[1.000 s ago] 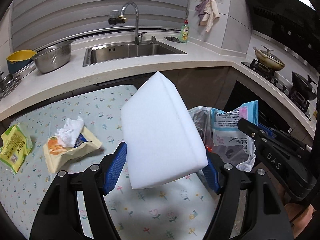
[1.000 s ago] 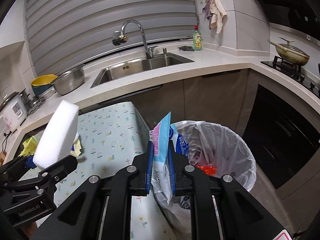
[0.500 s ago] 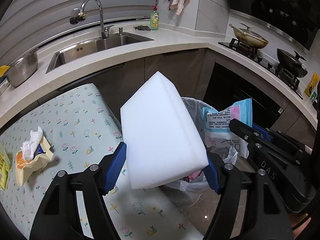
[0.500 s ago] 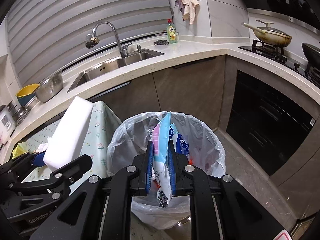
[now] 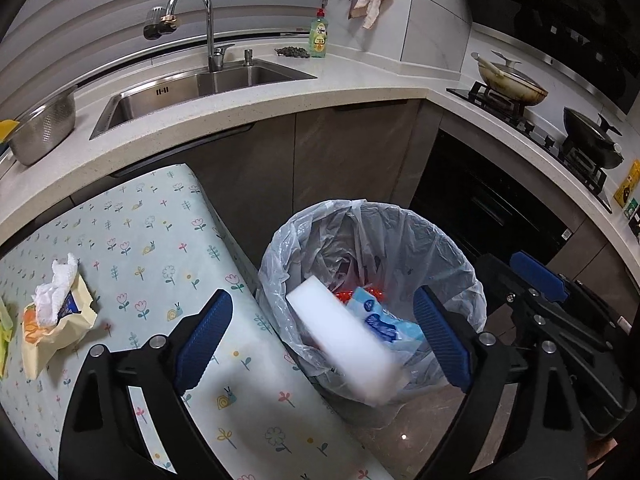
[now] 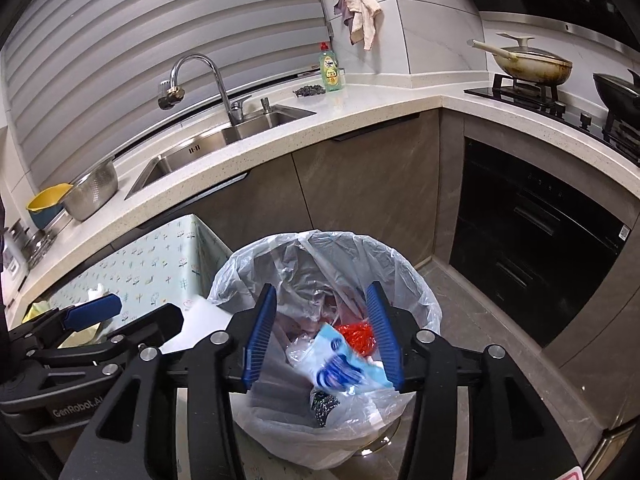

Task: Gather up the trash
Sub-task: 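Carry the sponge and wipe pack over the bin and release both, then move both open tools back over the table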

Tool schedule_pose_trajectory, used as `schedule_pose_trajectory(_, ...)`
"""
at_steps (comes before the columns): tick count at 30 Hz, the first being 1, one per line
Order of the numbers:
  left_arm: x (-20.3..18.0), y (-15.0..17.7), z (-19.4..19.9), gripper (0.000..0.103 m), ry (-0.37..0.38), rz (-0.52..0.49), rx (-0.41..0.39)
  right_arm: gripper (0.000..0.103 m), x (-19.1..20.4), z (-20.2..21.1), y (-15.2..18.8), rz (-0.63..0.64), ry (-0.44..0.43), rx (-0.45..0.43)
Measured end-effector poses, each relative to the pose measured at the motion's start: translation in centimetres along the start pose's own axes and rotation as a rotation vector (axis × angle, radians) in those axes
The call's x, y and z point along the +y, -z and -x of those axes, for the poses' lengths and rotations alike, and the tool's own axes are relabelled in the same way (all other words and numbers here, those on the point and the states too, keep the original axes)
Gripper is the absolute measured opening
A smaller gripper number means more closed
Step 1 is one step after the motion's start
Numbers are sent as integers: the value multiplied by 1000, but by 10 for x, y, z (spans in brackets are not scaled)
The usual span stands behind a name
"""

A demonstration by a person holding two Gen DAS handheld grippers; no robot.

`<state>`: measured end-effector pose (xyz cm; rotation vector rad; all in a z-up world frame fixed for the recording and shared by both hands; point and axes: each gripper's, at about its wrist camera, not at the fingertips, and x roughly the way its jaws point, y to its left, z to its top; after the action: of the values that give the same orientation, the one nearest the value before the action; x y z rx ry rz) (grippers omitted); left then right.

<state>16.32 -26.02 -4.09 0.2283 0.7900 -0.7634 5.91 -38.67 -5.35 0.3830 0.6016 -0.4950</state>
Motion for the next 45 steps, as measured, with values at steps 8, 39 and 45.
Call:
schedule_pose_trajectory(8, 8, -1, 8, 89, -9, 20, -15, 57, 3, 6, -3, 0, 2, -18)
schedule_pose_trajectory(39, 190, 50, 103, 90, -249, 280, -79, 61, 174, 23, 12, 208, -192, -6)
schedule_pose_trajectory(45, 249, 71, 127, 90, -323, 339, -83, 61, 232, 17, 22, 261, -250, 14)
